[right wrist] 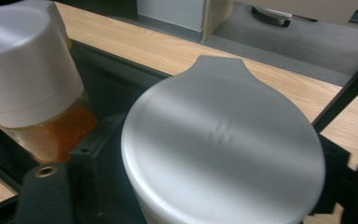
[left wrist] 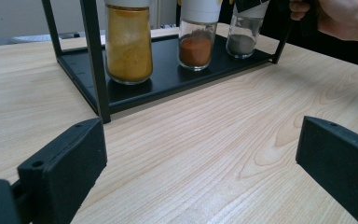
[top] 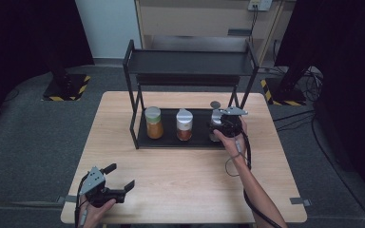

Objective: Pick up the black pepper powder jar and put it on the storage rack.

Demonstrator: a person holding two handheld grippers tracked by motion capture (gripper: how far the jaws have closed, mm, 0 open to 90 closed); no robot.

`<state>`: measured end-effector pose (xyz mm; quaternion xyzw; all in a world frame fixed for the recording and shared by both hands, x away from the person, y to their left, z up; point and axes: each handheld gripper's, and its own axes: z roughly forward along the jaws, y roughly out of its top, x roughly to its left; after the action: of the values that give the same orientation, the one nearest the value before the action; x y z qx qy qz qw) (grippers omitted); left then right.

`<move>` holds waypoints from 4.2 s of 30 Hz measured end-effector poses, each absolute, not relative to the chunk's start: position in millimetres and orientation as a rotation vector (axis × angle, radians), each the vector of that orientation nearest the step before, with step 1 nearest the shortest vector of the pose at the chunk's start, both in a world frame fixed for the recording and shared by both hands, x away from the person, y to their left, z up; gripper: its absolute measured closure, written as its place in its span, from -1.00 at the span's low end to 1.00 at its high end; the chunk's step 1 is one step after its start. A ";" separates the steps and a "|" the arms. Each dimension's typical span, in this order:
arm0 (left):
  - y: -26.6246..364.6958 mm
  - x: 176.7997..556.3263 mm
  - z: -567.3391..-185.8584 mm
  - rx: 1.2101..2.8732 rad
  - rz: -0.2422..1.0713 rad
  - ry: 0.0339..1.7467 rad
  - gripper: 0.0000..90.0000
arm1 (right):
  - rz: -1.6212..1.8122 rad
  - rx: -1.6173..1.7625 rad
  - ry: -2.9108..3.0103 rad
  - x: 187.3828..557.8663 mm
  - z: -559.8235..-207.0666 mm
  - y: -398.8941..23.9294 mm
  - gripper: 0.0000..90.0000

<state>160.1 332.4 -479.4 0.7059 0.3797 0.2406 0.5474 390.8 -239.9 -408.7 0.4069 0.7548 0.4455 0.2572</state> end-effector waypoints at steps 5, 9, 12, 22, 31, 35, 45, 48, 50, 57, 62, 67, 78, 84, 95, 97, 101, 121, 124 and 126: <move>332.3 160.1 -479.3 1.674 0.570 0.898 -0.98 | 1.201 1.087 2.039 389.8 -403.9 -236.9 -0.68; 332.5 160.2 -479.4 1.673 0.569 0.899 -0.98 | 1.216 1.077 2.028 389.2 -401.5 -241.0 -0.72; 332.2 160.3 -479.3 1.675 0.570 0.898 -0.98 | 1.229 1.066 2.025 388.4 -398.3 -245.2 -0.75; 331.8 159.8 -478.8 1.674 0.572 0.900 -0.99 | 1.282 0.982 2.041 380.9 -382.6 -256.6 -0.81; 330.9 160.6 -478.7 1.675 0.571 0.901 -0.99 | 1.331 0.937 2.037 368.7 -370.7 -264.1 -0.82; 330.8 161.1 -479.6 1.668 0.569 0.908 -0.99 | 1.356 0.930 2.043 364.3 -367.4 -270.5 -0.83; 330.6 160.5 -479.7 1.666 0.576 0.912 -0.99 | 1.442 0.850 2.050 344.2 -353.4 -288.7 -0.85; 330.8 160.4 -479.5 1.669 0.578 0.912 -0.99 | 1.476 0.835 2.043 336.3 -350.3 -293.9 -0.85; 331.0 160.3 -479.7 1.669 0.578 0.909 -0.99 | 1.482 0.813 2.049 332.0 -348.1 -295.3 -0.85; 331.8 160.0 -479.9 1.670 0.575 0.903 -0.99 | 1.483 0.762 2.050 316.5 -345.3 -299.0 -0.86; 331.5 159.3 -479.6 1.670 0.578 0.901 -0.99 | 1.486 0.732 2.059 301.6 -340.6 -304.2 -0.87; 331.3 159.5 -479.7 1.671 0.578 0.900 -0.99 | 1.501 0.719 2.069 287.1 -336.3 -313.2 -0.88; 331.6 158.6 -479.5 1.668 0.583 0.899 -0.99 | 1.553 0.721 2.070 251.6 -337.7 -341.9 -0.89; 331.3 158.5 -479.6 1.667 0.585 0.897 -0.99 | 1.559 0.723 2.055 229.2 -342.5 -355.9 -0.89; 331.3 158.3 -479.8 1.666 0.587 0.896 -0.99 | 1.527 0.775 2.014 198.8 -363.4 -375.0 -0.89; 331.1 158.3 -479.9 1.666 0.587 0.895 -0.99 | 1.534 0.787 2.004 193.5 -368.1 -378.4 -0.89; 331.3 157.9 -480.0 1.664 0.589 0.893 -0.99 | 1.522 0.805 1.994 185.2 -376.3 -382.9 -0.89; 331.7 157.7 -480.7 1.659 0.590 0.889 -0.99 | 1.506 0.897 2.009 180.0 -417.8 -393.5 -0.88; 331.9 157.8 -480.9 1.658 0.590 0.890 -0.99 | 1.494 0.899 2.015 181.4 -423.6 -391.8 -0.88; 331.9 157.7 -481.0 1.657 0.590 0.889 -0.99 | 1.484 0.902 2.021 181.8 -425.9 -390.2 -0.88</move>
<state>157.7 331.9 -481.0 0.7009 0.3758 0.2496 0.5525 181.8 -390.2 -425.9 0.3289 0.7369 0.5413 0.2361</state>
